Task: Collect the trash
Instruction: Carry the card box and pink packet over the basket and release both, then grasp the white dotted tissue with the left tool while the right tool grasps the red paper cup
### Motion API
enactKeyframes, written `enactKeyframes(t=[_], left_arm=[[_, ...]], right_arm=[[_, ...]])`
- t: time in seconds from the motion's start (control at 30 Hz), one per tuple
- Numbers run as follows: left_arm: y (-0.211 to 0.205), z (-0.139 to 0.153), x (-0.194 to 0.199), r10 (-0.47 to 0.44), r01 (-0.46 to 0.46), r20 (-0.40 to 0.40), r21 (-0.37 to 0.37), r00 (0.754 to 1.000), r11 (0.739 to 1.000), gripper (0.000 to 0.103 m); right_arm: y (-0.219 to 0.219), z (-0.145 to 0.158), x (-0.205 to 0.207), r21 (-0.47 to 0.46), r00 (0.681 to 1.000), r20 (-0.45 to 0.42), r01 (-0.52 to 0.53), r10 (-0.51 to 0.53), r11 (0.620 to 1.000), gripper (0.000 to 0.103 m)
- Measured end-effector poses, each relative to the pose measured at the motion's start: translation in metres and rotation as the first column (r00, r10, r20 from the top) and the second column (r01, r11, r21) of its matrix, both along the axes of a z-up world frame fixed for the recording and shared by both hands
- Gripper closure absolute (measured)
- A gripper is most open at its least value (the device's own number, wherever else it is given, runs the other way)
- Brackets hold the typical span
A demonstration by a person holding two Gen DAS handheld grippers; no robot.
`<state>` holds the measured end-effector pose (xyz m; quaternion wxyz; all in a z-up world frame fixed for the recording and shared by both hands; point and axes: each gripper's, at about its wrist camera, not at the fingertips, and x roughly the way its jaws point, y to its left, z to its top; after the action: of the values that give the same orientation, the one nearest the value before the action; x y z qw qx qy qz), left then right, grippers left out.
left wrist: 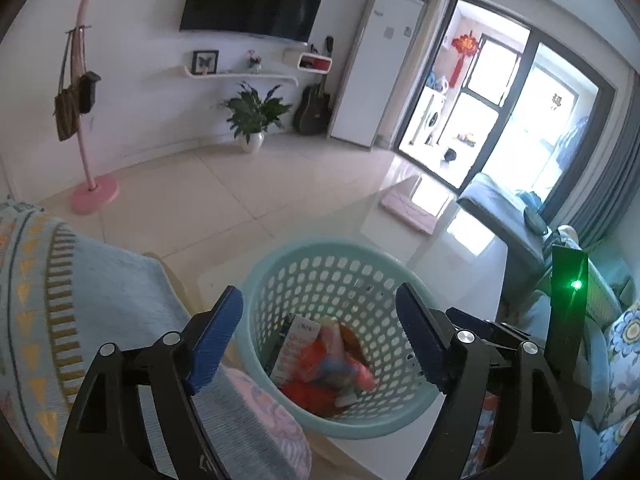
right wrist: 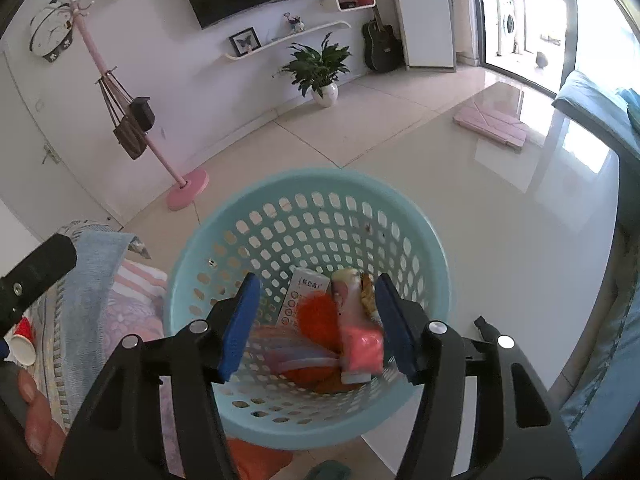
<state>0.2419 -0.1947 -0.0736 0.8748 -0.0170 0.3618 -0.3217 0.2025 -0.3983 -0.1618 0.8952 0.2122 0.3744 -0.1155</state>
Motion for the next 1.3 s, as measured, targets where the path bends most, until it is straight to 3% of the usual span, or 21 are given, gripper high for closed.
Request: enactKeyframes(t=[0.37, 0.57, 0.77, 1.07, 1.2, 1.3], left_arm=[[0.046, 0.046, -0.038, 0.051, -0.045, 0.106, -0.052, 0.993, 0.998, 0.028], [0.113, 0.07, -0.063, 0.18, -0.166, 0.167, -0.095, 0.969, 0.982, 0.028], [0.194, 0.089, -0.072, 0.34, -0.324, 0.206, -0.108, 0.917, 0.94, 0.028], [0.319, 0.09, -0.068, 0.545, -0.533, 0.153, -0.113, 0.825, 0.838, 0.028], [0.352, 0.078, -0.051, 0.581, -0.579, 0.112, -0.057, 0.806, 0.814, 0.028], [0.373, 0.06, -0.03, 0.588, -0.587, 0.063, -0.031, 0.806, 0.809, 0.026]], right_arm=[[0.038, 0.046, -0.007, -0.044, 0.993, 0.094, -0.065, 0.068, 0.997, 0.047], [0.087, 0.086, -0.007, -0.093, 0.971, 0.17, -0.157, 0.171, 0.983, 0.047], [0.168, 0.115, 0.003, -0.108, 0.913, 0.224, -0.325, 0.342, 0.939, 0.047], [0.302, 0.109, 0.027, -0.162, 0.806, 0.155, -0.55, 0.571, 0.82, 0.047], [0.351, 0.098, 0.04, -0.16, 0.758, 0.121, -0.622, 0.641, 0.766, 0.047], [0.382, 0.088, 0.047, -0.157, 0.727, 0.102, -0.662, 0.679, 0.733, 0.047]])
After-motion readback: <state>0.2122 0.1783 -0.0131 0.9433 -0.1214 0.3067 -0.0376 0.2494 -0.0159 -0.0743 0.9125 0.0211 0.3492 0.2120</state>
